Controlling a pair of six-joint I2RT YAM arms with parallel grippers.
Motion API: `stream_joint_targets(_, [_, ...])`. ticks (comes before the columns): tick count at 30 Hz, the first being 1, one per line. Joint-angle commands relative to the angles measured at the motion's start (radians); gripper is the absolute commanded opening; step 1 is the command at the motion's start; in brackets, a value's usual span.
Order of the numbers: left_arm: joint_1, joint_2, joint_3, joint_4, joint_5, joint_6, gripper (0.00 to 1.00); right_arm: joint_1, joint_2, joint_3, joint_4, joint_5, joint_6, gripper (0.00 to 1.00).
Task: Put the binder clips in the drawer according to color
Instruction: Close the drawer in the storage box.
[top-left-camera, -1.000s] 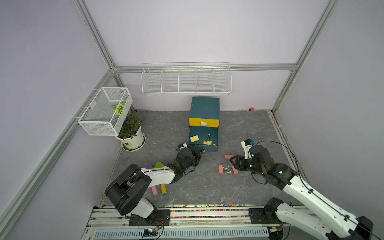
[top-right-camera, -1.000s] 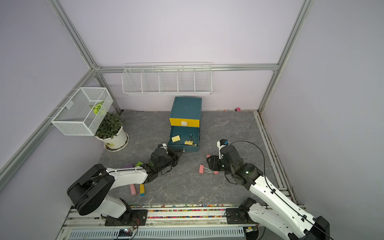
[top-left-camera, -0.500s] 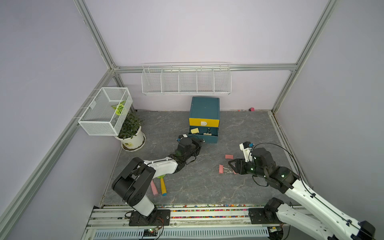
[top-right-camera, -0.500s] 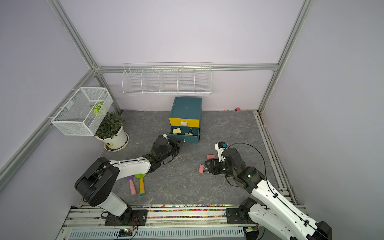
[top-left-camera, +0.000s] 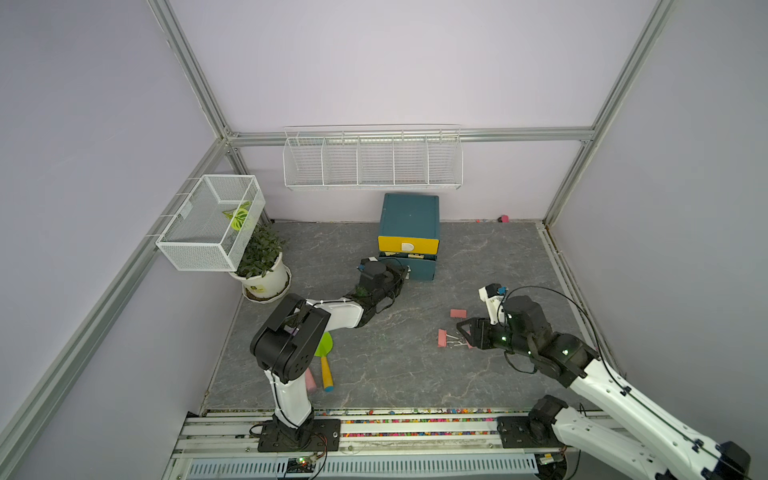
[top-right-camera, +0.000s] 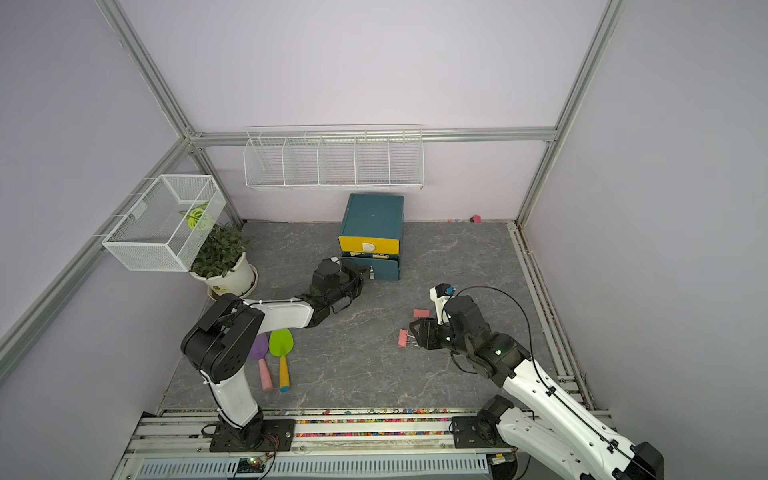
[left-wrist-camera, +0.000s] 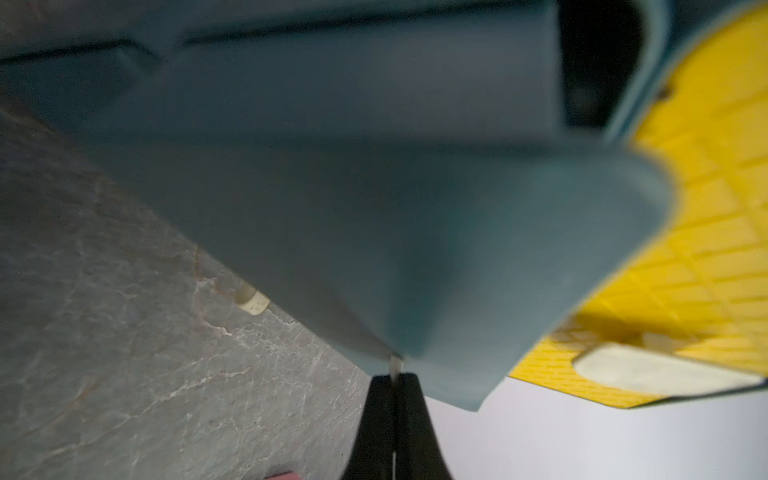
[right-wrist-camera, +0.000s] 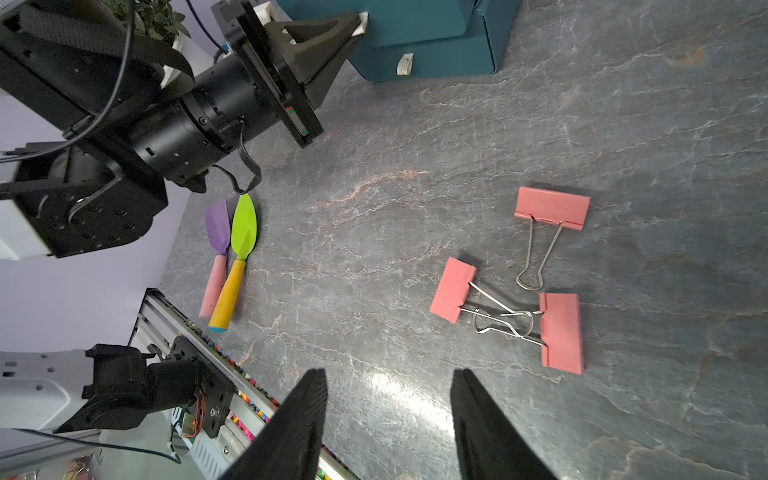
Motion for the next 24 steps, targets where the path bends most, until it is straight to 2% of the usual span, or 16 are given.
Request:
stream_joint_targets(1, [0.011,0.029,0.041,0.032,0.004,0.015,0.00,-0.002,-0.013,-0.020,0.009,0.003,-0.009,0.54])
stream_joint_targets(8, [0.020,0.052,0.093,0.002,0.006,0.022,0.00,-0.002,-0.011,-0.027,0.021,0.010,-0.004,0.55])
stream_joint_targets(17, [0.025,0.061,0.090,-0.002,0.021,0.016,0.01,-0.003,0.005,-0.026,0.027,0.015,0.002,0.55])
stream_joint_targets(18, [0.026,0.059,0.085,0.003,0.022,0.014,0.05,-0.003,0.005,-0.027,0.026,0.015,0.001,0.55])
stream_joint_targets(20, [0.026,0.052,0.065,0.004,0.020,0.007,0.20,-0.003,0.004,-0.028,0.021,0.018,0.002,0.55])
stream_joint_targets(24, [0.026,0.046,0.021,0.011,0.015,-0.006,0.34,-0.003,-0.001,-0.030,0.020,0.030,0.000,0.56])
